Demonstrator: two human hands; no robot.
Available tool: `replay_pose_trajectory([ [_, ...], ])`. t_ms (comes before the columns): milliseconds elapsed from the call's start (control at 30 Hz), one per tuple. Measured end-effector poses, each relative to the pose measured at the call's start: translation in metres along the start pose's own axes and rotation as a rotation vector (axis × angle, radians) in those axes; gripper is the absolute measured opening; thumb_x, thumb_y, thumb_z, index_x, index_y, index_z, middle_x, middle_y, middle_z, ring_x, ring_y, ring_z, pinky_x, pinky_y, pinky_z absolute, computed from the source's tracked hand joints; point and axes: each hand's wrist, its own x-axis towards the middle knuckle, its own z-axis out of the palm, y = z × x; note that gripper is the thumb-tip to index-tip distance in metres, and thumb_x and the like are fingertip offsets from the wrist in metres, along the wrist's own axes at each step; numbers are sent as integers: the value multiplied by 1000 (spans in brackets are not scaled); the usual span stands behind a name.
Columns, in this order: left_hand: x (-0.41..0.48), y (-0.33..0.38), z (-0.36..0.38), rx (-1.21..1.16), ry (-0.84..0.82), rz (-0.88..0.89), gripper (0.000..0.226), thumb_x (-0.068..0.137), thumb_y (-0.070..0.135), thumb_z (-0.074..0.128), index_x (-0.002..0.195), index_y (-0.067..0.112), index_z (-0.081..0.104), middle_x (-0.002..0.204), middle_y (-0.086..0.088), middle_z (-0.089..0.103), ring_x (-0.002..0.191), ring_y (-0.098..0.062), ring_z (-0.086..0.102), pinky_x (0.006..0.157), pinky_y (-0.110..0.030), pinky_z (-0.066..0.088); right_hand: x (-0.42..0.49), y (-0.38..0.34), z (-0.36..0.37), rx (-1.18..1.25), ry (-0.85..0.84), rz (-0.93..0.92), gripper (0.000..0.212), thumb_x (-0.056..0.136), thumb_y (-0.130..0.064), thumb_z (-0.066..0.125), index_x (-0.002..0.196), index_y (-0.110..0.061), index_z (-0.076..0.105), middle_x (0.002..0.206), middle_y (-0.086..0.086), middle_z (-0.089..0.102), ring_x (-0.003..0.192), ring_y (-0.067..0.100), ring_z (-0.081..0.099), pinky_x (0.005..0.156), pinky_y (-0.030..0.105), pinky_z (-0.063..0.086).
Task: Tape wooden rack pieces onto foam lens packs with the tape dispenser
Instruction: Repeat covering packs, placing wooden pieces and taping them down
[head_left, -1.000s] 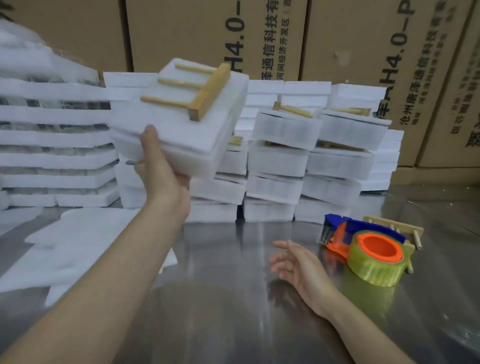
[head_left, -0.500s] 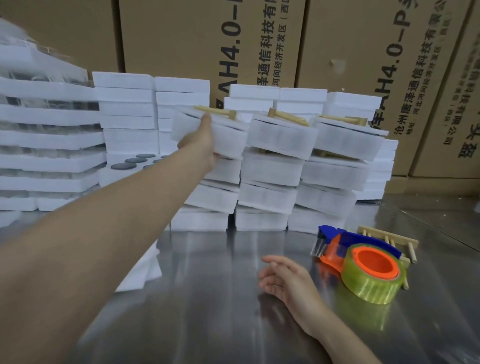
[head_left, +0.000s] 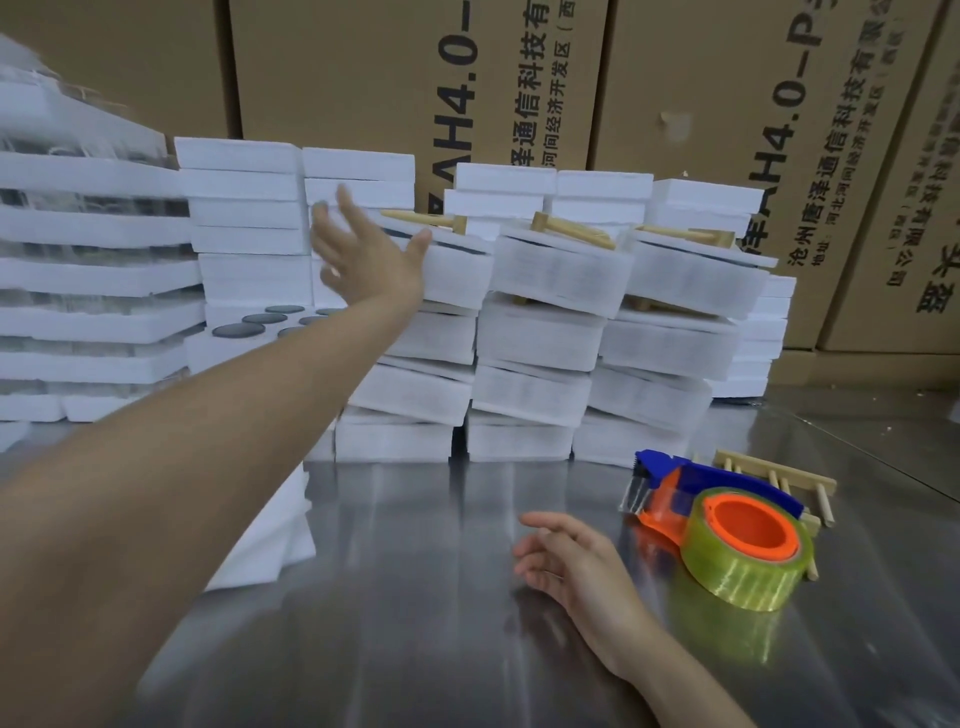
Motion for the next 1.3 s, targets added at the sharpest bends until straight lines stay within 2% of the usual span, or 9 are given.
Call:
replay_pose_trajectory([
  [133,3,-8,7,372,-128,459,43,104,32,34,142,12,38,158,-9,18,148,-30,3,117,-55,6,0,-1,0,5,1,8,23,98,3,42,108,3,62,75,17,64,60,19,62,58,23,50],
  [333,9,-8,13,382,-143,456,48,104,30,37,149,15,30,160,-10,15,149,-28,1,118,-53,4,-2,-2,3,4,9,6,22,98,5,41,107,6,61,73,18,62,57,19,61,57,24,48],
  [533,-22,-67,-5,166,78,477,68,96,25,50,150,2,16,155,-22,13,143,-37,16,119,-44,14,-2,-3,4,-4,3,2,22,98,5,40,106,5,61,75,19,62,58,19,63,57,23,52],
  [733,-28,-173,-46,762,-338,339,70,96,25,45,153,9,7,161,-7,6,149,-20,-2,113,-60,-11,-5,-7,7,-27,9,-5,21,99,4,39,104,2,59,75,18,61,55,15,63,57,21,52],
  [833,-18,-179,-58,680,-327,427,66,88,5,53,147,13,25,152,-10,27,145,-22,15,114,-61,-9,-6,-4,7,-35,16,-19,21,99,3,39,105,1,59,76,17,60,56,14,63,60,21,52],
  [1000,11,-170,-58,680,-461,353,56,90,11,60,139,12,33,148,-14,29,142,-27,21,114,-63,-3,-3,-1,8,-17,21,-36,24,99,5,39,96,-2,62,67,12,64,55,13,64,56,18,54],
  [1100,22,-170,-50,715,-348,340,42,89,7,60,127,5,43,136,-17,38,130,-33,35,114,-60,6,-2,0,7,-25,8,-45,24,99,5,39,96,-2,62,64,9,66,54,13,64,55,18,54],
  [1200,20,-185,-51,619,-189,373,36,85,-5,57,118,7,48,127,-15,42,120,-31,39,98,-44,23,1,2,5,-27,-1,-45,23,99,4,39,98,-1,61,64,10,66,55,14,65,55,18,54],
  [1300,14,-193,-65,448,-142,365,34,83,-11,52,112,8,50,122,-14,45,115,-29,39,80,-34,17,3,3,3,-41,0,-44,24,100,3,39,99,-2,62,68,13,65,56,14,65,56,19,54],
])
